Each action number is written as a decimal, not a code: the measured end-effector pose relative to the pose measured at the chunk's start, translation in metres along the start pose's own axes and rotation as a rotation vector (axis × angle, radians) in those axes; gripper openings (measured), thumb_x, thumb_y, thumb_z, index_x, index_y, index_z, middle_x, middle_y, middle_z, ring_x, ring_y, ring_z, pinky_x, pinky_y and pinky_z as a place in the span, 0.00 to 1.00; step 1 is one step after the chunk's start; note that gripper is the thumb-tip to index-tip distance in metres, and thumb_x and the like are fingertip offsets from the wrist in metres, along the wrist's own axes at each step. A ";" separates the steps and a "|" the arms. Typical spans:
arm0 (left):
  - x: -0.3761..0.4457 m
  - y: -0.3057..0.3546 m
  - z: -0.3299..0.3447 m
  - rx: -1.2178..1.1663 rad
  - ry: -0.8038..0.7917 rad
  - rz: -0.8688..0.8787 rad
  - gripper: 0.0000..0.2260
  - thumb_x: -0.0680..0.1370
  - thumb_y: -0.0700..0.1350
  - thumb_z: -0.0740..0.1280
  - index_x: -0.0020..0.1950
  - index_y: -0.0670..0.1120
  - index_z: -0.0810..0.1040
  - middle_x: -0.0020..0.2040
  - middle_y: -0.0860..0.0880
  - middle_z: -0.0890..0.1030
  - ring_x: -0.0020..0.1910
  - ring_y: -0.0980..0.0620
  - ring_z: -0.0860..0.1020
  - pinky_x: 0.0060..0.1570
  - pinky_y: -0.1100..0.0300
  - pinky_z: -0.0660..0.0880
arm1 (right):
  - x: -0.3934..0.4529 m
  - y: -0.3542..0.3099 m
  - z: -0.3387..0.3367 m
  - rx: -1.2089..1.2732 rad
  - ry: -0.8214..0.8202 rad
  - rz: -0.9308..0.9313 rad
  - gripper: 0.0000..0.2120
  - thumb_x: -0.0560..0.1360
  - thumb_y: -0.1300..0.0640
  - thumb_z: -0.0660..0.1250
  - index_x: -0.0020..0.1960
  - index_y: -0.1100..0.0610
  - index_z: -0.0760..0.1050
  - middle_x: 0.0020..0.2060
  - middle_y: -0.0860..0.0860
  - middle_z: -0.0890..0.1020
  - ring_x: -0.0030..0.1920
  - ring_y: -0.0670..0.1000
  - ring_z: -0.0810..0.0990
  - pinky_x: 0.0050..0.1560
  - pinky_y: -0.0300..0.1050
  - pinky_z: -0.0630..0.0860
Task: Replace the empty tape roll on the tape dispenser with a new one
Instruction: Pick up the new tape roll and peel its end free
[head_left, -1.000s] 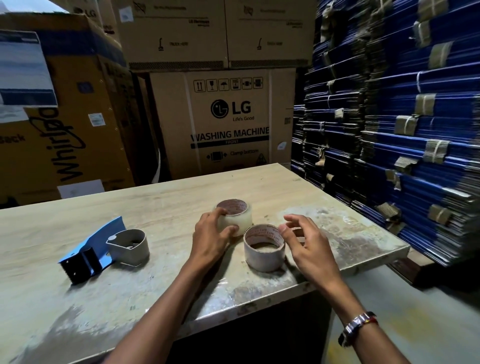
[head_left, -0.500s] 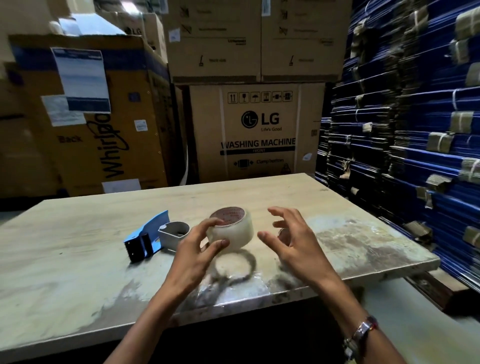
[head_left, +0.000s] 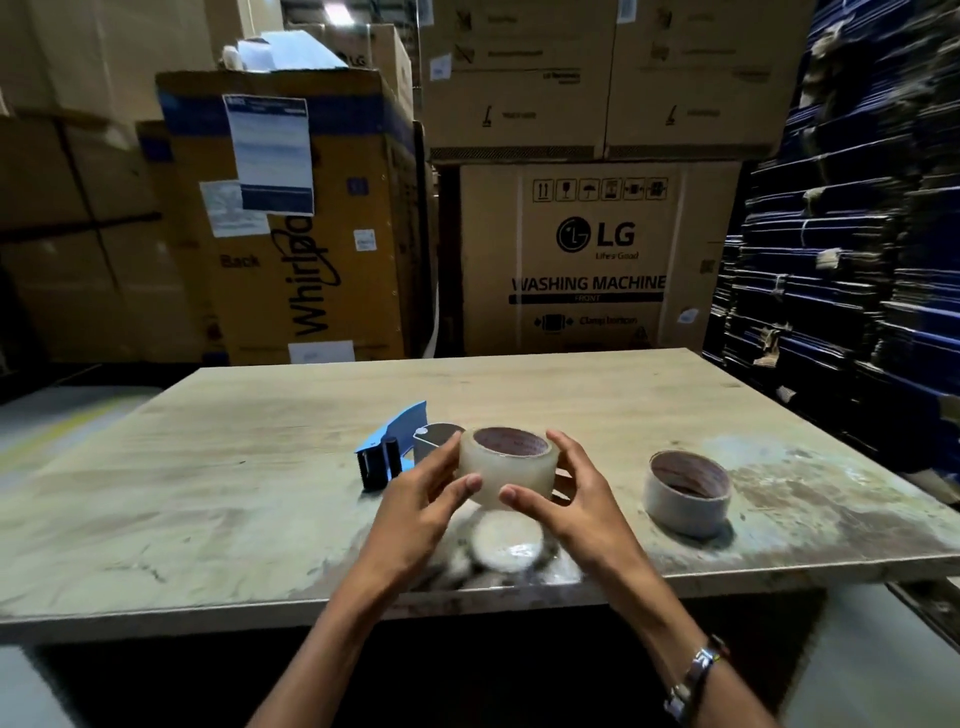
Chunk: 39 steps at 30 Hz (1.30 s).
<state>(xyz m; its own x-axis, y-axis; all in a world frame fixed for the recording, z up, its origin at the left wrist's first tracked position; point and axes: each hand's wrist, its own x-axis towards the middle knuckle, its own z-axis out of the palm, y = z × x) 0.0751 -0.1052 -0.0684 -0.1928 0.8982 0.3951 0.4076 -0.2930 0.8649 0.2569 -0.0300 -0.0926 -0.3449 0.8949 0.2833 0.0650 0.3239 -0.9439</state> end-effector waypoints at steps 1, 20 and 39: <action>-0.001 0.000 0.005 0.109 0.094 0.037 0.21 0.79 0.39 0.69 0.72 0.43 0.73 0.66 0.49 0.81 0.59 0.64 0.80 0.57 0.71 0.75 | 0.001 0.001 0.004 -0.011 0.042 -0.004 0.46 0.64 0.47 0.83 0.76 0.45 0.64 0.64 0.46 0.79 0.56 0.40 0.83 0.55 0.38 0.82; 0.011 -0.029 0.021 -0.212 0.124 -0.106 0.14 0.74 0.55 0.72 0.51 0.47 0.76 0.48 0.52 0.81 0.45 0.61 0.79 0.40 0.70 0.76 | -0.008 0.010 0.006 -0.184 0.138 -0.078 0.47 0.61 0.38 0.80 0.74 0.40 0.63 0.68 0.44 0.77 0.59 0.44 0.82 0.60 0.49 0.82; 0.016 -0.034 0.018 -0.422 -0.052 -0.165 0.22 0.78 0.57 0.61 0.66 0.44 0.76 0.62 0.41 0.81 0.62 0.40 0.79 0.59 0.47 0.75 | -0.011 0.008 -0.002 0.082 -0.030 -0.027 0.46 0.60 0.43 0.82 0.74 0.40 0.67 0.55 0.34 0.84 0.55 0.42 0.85 0.48 0.33 0.80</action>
<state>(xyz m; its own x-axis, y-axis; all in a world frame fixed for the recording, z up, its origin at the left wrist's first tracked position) 0.0746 -0.0750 -0.0975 -0.1747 0.9562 0.2348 -0.0264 -0.2429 0.9697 0.2628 -0.0364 -0.1031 -0.3733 0.8761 0.3051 -0.0210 0.3208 -0.9469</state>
